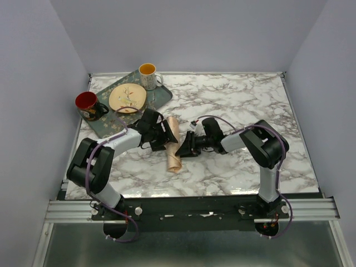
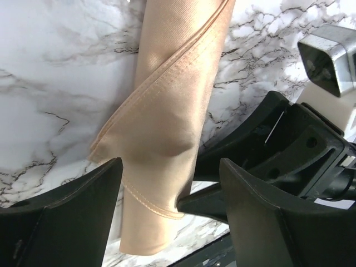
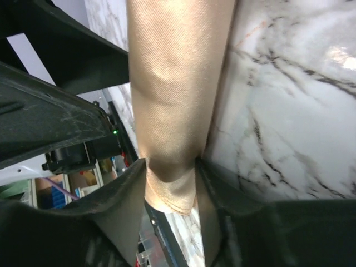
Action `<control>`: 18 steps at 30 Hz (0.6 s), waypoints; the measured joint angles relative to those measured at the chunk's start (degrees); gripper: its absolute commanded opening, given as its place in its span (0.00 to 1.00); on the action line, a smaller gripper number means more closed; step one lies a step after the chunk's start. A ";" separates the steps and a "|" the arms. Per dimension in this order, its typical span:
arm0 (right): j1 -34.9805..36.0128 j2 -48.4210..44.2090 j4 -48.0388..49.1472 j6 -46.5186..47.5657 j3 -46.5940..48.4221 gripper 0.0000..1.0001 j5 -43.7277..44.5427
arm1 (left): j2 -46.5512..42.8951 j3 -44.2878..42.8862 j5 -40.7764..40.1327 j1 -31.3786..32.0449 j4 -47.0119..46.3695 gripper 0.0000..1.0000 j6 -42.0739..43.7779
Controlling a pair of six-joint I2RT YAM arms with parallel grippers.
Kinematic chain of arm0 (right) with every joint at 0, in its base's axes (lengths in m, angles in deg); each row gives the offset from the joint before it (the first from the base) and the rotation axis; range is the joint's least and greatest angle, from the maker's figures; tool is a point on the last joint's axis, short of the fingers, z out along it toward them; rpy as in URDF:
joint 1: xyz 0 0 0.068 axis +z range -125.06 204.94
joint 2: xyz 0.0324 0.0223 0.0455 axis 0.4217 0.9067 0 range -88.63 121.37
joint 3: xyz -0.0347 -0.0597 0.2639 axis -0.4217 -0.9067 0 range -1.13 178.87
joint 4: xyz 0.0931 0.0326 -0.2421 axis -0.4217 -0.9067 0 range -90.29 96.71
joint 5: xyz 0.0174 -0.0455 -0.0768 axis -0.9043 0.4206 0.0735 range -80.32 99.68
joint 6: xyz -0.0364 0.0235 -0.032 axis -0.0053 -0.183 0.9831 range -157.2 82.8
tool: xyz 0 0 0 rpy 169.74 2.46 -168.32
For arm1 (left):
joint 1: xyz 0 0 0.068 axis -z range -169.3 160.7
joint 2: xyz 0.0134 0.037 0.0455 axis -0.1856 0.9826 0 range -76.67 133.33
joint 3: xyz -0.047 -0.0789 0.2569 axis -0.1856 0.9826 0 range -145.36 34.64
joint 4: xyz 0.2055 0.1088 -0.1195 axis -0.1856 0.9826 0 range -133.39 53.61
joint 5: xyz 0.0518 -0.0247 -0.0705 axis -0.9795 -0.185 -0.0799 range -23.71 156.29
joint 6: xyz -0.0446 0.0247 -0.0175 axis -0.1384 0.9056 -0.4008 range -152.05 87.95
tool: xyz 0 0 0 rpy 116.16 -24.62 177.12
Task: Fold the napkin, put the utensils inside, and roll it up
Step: Roll the napkin with the utensil
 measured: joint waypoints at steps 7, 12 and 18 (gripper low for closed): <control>0.22 -1.05 -1.44 1.90 0.61 0.59 -0.15 | -3.15 -1.86 -2.25 0.00 4.04 0.84 0.87; 0.24 -1.75 -3.58 3.65 0.92 0.63 -0.11 | -3.91 -3.15 -3.10 0.00 6.16 0.86 1.90; -0.13 -3.61 -6.86 6.25 0.87 0.68 1.40 | -6.14 -4.39 -3.96 0.00 9.14 0.88 4.02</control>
